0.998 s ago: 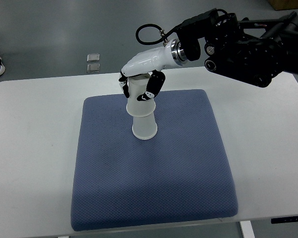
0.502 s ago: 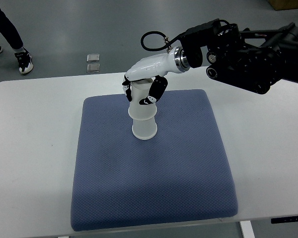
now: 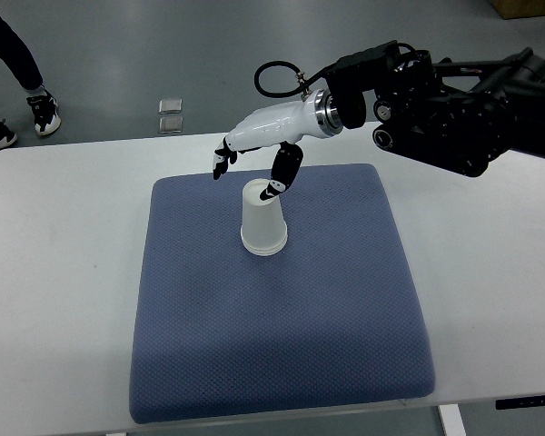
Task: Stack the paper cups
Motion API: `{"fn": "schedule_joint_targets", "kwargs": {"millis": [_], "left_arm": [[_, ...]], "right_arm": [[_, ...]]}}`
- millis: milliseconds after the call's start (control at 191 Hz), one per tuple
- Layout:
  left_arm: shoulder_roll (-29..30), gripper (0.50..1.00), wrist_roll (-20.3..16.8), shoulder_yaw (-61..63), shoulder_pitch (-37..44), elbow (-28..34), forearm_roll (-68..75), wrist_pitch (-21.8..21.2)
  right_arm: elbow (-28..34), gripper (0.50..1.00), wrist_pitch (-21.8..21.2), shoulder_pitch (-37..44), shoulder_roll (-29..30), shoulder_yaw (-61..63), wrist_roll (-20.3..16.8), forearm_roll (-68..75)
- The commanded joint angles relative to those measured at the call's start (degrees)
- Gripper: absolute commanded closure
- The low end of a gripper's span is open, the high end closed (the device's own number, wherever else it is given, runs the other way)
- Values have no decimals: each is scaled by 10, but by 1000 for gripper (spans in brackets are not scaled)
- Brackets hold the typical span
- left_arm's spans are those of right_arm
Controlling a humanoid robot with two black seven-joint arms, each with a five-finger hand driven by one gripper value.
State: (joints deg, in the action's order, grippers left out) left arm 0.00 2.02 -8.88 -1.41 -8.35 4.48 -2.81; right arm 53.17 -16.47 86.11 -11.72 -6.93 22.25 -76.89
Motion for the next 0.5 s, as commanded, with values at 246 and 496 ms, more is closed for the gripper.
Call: {"fn": "schedule_joint_targets", "kwargs": {"millis": [246,496], "left_arm": [[0,500,0,0,0,-1,0,0],[0,500,0,0,0,0,0,0]], "right_arm": [[-18,624,-1,11,-11,16,3,10],[-75,595,-34,-27,-22,92,3,90]]}}
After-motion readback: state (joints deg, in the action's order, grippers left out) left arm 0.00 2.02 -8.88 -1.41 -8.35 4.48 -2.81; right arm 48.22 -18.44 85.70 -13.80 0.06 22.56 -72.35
